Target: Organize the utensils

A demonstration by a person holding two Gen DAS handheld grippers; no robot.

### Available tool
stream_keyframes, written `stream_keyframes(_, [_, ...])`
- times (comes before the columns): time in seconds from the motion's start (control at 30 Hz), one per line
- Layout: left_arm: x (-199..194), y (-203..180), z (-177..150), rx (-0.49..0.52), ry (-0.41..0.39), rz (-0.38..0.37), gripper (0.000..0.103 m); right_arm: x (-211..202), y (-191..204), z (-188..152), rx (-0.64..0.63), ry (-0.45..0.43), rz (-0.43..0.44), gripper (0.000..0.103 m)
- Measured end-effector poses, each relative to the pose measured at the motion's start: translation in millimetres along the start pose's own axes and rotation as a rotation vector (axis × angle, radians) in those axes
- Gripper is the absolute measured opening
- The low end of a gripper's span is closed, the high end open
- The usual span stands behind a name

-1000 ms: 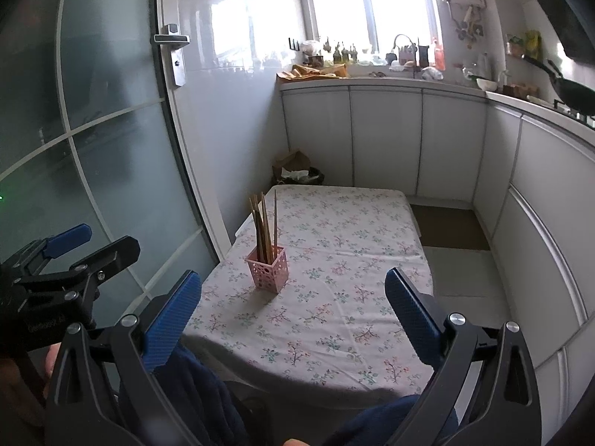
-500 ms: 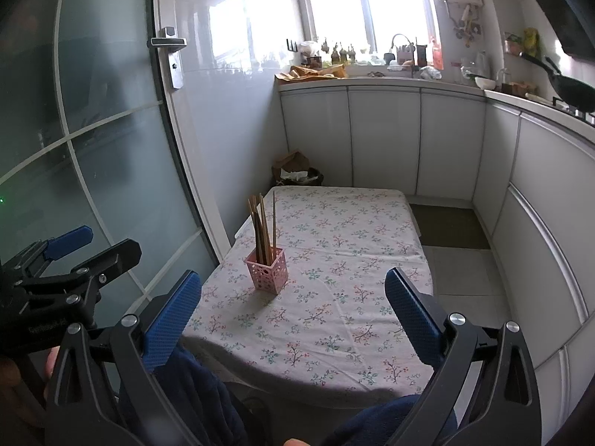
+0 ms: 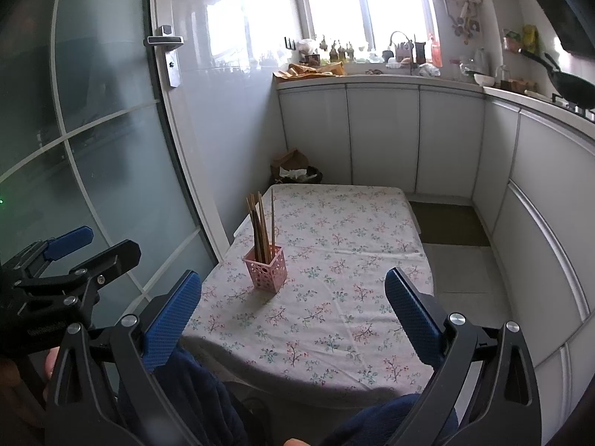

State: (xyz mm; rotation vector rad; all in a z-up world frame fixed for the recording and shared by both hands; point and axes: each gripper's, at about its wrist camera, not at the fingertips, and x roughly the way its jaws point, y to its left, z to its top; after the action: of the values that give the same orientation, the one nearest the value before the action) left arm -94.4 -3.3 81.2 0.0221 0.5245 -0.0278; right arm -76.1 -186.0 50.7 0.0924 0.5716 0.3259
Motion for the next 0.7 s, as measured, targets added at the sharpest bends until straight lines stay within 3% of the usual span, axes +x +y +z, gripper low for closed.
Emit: stream_keyframes(0.7, [-0.3, -0.6, -0.2, 0.002, 0.001, 0.000, 0.096, -0.5, 1.0, -0.7, -0.002, 0.005, 0.000, 0.096])
